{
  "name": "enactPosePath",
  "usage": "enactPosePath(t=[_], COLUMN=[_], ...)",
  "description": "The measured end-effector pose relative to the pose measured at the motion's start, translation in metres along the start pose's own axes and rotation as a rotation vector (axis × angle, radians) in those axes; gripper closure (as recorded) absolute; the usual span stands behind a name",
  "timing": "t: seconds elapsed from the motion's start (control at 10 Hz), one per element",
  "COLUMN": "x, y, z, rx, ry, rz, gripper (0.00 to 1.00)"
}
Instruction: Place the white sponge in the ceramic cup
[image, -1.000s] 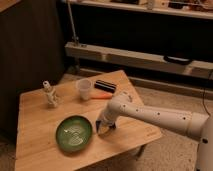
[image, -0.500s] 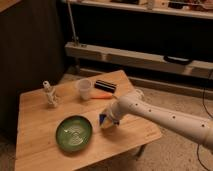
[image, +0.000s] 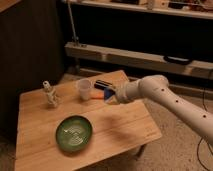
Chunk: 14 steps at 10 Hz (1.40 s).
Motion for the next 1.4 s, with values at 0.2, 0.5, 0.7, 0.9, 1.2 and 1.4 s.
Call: enactPosePath(t=[0.2,0.5,0.7,0.9,1.2,1.4], x=[0.038,0.110,0.145,0.146,0.132,0.128], y=[0.036,0.084,0.102,0.107,0.099,0.088], z=[-0.019,-0.010,0.021,0.044,0.069,0.087], rx=[-0.057,-0.087,-0.078,-0.064,-0.031,0.006], ry=[0.146,0.363,0.478,0.536,0.566,0.553], rz=[0.007,0.005,0.008,0.031,0.055,0.060], gripper=[1.00,1.00,1.00,1.00,1.00,1.00])
